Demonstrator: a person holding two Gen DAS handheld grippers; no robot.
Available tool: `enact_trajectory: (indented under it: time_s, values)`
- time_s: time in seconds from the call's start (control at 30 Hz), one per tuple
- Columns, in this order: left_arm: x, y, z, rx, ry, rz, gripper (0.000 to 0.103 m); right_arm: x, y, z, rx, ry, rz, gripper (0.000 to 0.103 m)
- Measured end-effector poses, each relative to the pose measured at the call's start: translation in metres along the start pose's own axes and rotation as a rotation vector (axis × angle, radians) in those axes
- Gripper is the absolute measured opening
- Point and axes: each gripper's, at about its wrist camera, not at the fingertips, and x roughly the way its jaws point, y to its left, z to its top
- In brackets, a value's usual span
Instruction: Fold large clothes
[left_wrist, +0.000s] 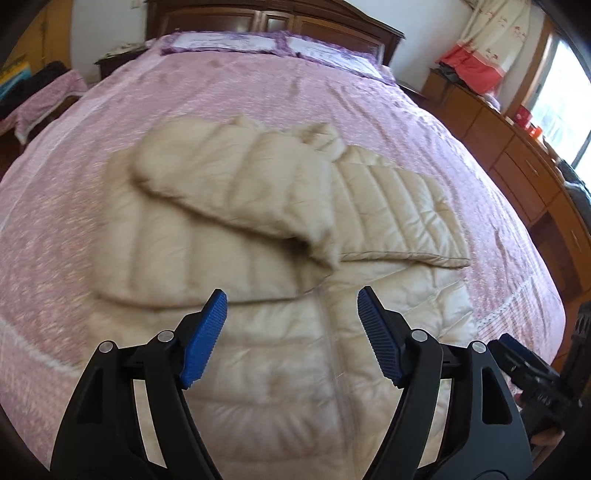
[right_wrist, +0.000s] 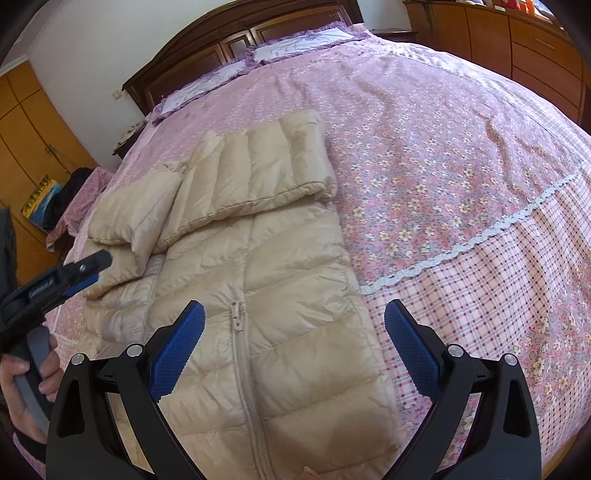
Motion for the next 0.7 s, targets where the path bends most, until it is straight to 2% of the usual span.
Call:
enact_trajectory:
  time_s: [0.33,0.7]
  values:
    - [-0.026,0.065,-0.014,-0.09,-0.038,0.119,0.073,0.005,0.05,0.011,-0.104,0.008,0.04,0.094]
    - [-0.042,0.131,-0.032,-0.201,-0.06,0.183,0.073,0.012,0.151,0.032,-0.339,-0.027,0.099,0.094]
